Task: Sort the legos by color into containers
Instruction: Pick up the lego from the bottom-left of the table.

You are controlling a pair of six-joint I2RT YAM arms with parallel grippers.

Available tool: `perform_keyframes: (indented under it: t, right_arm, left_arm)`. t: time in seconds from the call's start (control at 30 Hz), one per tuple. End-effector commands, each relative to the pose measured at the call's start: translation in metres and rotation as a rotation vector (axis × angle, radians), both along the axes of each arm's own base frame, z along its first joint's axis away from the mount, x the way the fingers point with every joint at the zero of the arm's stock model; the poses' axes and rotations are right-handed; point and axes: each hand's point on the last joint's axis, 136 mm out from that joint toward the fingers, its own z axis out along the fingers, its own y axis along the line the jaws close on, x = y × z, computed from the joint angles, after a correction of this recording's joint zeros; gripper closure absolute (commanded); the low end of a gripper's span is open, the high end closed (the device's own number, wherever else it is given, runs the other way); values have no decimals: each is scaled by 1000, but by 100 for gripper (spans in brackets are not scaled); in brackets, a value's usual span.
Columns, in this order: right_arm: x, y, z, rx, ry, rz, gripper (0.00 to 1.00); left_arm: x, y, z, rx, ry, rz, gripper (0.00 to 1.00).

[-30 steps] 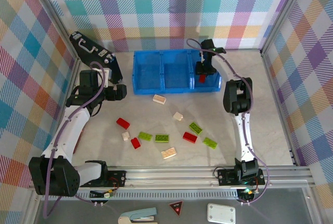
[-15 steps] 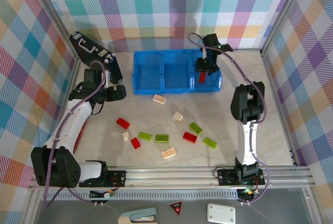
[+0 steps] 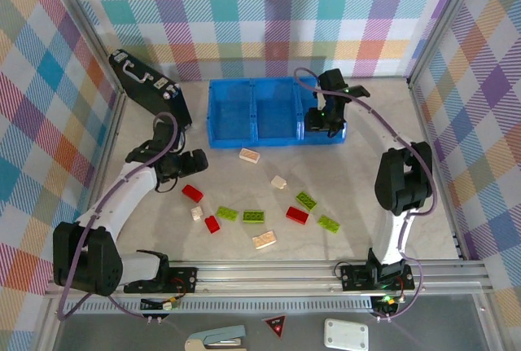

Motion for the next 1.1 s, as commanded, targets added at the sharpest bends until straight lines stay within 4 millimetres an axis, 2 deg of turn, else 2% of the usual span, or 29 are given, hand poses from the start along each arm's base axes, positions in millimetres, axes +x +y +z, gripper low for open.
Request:
perform_keyframes:
  t: [0.0,0.27,0.5,0.77,1.07]
  right_arm:
    - [-12,11,16,51,-27,19,52]
    - [-30,13,6,55,0,31,52]
    - [-39,11,-3,45,27,52,52]
    - [-47,11,-9,43,47,63,52]
    - [-50,10,-6,40,46,62,52]
  left_arm:
    - [-17,-5,-5,-2,42,58,11]
    - [-57,-20,-27,19,145,102,22]
    - [-88,-13,-56,27,213,158,29]
    - [-101,-17,-85,-8,276,165,39]
    - [-105,-17,-97,13,311,151,45]
